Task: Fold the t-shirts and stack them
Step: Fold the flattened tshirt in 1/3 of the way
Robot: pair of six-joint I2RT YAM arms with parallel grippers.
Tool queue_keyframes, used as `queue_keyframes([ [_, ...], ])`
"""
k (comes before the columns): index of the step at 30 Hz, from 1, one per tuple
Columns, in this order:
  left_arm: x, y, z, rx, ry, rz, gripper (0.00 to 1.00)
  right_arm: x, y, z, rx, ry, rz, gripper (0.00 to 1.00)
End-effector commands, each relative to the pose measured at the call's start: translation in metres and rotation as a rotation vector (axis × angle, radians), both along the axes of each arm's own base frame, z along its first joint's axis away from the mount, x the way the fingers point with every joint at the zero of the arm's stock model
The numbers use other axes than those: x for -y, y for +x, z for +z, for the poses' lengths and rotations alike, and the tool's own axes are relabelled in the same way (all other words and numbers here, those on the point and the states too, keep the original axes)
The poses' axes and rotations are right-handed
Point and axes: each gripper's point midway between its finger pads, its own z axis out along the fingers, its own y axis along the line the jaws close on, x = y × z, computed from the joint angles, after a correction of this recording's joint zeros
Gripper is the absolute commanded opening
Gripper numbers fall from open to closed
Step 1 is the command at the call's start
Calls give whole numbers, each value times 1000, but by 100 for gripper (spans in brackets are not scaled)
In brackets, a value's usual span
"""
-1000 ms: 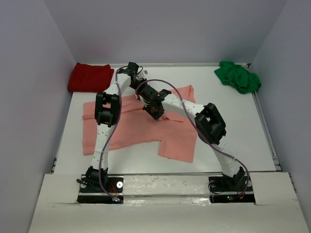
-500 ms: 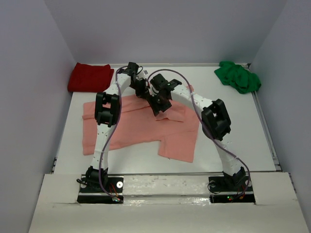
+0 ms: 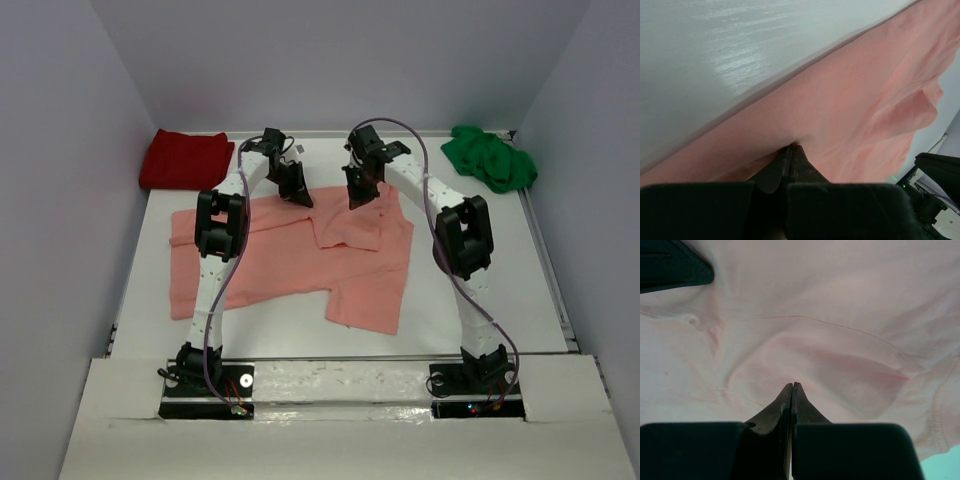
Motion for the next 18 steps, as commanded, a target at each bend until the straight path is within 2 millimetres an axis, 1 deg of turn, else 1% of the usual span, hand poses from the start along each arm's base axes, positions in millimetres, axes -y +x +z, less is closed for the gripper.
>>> queue_keyframes([
  [1,-38,-6,-52,-55,172,20,4,-14,6,-3,-9,48,-9,0],
  [2,-38,-7,-52,-57,172,20,4,-14,5,-10,-23,44,-8,0],
  [3,-38,-6,-51,-55,172,20,4,-9,8,-13,-29,40,-19,0],
  [4,-38,-7,-52,-56,172,19,4,-7,5,-20,-43,27,-24,0],
  [5,-38,-6,-51,-55,172,20,4,-1,7,-24,-48,18,-36,0],
  [7,-39,-6,-52,-55,172,20,4,2,4,-29,-58,4,-41,0],
  [8,-38,-6,-51,-54,170,20,4,9,5,-33,-66,-4,-51,0],
  [10,-37,-6,-52,-56,169,19,4,12,3,-36,-69,-21,-55,0],
  [12,-37,-6,-52,-53,168,19,4,24,6,-40,-75,-35,-76,0],
  [14,-37,-6,-52,-53,168,19,4,26,5,-42,-77,-44,-75,0],
  [15,-37,-6,-52,-56,167,19,4,34,7,-44,-79,-53,-89,0],
  [18,-37,-5,-51,-53,168,19,4,44,6,-44,-78,-77,-108,0],
])
